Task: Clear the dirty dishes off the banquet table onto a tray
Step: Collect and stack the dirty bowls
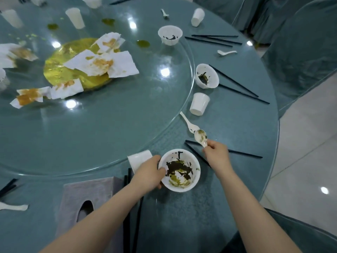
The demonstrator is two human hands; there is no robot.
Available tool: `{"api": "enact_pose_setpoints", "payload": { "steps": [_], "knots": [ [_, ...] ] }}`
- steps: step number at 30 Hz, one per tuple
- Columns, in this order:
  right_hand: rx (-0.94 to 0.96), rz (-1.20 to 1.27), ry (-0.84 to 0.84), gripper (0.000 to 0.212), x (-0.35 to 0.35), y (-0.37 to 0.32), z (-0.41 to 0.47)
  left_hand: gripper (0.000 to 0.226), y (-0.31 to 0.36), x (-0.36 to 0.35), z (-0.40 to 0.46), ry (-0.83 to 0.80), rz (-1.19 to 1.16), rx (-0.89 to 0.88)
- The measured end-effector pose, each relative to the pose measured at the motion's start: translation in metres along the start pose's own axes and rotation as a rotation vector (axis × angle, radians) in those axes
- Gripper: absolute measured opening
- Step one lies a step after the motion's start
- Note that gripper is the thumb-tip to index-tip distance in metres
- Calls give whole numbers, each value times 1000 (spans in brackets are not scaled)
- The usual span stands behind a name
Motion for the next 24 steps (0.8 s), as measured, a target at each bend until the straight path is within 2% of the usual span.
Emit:
{"api": "enact_pose_setpoints", "payload": {
  "steps": [2, 5, 7, 11, 13, 20, 24],
  "knots": [
    [10, -21, 24, 32, 6, -11, 11, 18, 10, 15, 1, 70, -31, -49],
    [70, -76, 63, 13, 9, -29, 29, 24, 25, 41, 2, 169, -152, -62],
    [98, -139, 99, 10, 7, -38, 40, 23, 33, 59, 1, 220, -218, -66],
    [105, -231, 101, 43, -6, -51, 56, 22, 39, 89, -6, 292, -305, -82],
    [87, -216, 102, 47, -9, -52, 56, 21, 36, 102, -12, 320, -346, -77],
    [33, -166, 101, 15, -6, -39, 39, 20, 8, 139, -46, 449, -463, -74],
    [74, -164, 77, 9, -9, -43, 8, 20, -11, 155, -70, 503, -539, -60]
  ]
}}
Point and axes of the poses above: each hand's wrist, its own z-axis towards the middle knuckle, its own x-axis out of the back of the hand, y = z × x, the point moved 7 cm from there along z, towards the middle knuckle, and after that the axes turned 13 degrees about -z, right-handed, at the moved point
